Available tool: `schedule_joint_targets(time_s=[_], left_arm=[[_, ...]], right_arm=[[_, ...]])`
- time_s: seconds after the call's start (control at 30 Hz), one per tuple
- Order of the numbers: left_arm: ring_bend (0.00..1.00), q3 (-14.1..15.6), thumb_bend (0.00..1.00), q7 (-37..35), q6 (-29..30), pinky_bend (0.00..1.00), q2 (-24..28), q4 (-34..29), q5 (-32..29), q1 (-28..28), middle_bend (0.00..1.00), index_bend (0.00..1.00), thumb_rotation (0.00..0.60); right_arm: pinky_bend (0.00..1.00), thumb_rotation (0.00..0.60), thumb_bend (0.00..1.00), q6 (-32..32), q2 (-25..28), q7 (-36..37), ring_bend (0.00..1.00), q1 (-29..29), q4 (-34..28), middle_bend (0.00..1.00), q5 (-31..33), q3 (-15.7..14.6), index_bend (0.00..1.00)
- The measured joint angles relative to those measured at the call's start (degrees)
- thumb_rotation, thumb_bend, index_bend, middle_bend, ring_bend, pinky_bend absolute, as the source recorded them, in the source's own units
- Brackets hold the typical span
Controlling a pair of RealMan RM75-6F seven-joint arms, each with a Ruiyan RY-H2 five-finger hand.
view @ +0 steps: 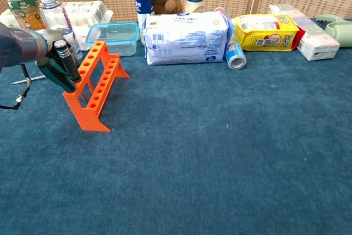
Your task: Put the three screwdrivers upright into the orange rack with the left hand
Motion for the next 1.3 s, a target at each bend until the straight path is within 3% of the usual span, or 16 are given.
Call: schedule_joint_targets(time_s=[0.3, 0.6, 0.9, 1.3], left_arm=[[0.88, -1.15, 0.43, 1.09, 0.14, 0.91, -1.47, 1.76, 0.08, -0.3, 0.72, 0.53, 0.6], [0.88, -1.97, 0.43, 1.74, 2.74, 0.91, -0.49, -2.55, 1.21, 0.33, 0.72, 0.55, 0.6], [0.88, -3.37, 0.43, 0.06, 5.59, 0.91, 5.59, -15.37, 3.0, 2.81, 0.72, 0.55, 0.6], [0.88, -4.28, 0.43, 0.21, 14.1, 0.91, 21.4, -42.86, 3.3, 6.76, 0.72, 0.55, 0.6]], right_arm=[[0.06, 0.6, 0.0, 0.07, 0.17, 0.53, 0.1, -0.05, -0.04, 0.0, -0.28, 0.03, 0.06], [0.06, 0.6, 0.0, 0.6, 0.42, 1.2, 0.1, -0.31, -0.04, 0.01, -1.24, -0.16, 0.06], [0.06, 0.6, 0.0, 0.69, 0.37, 0.98, 0.1, -0.39, -0.13, 0.01, -1.69, -0.32, 0.06], [0.06, 0.6, 0.0, -0.17, -0.24, -1.0, 0.1, -0.11, -0.6, 0.01, -1.43, -0.36, 0.06]])
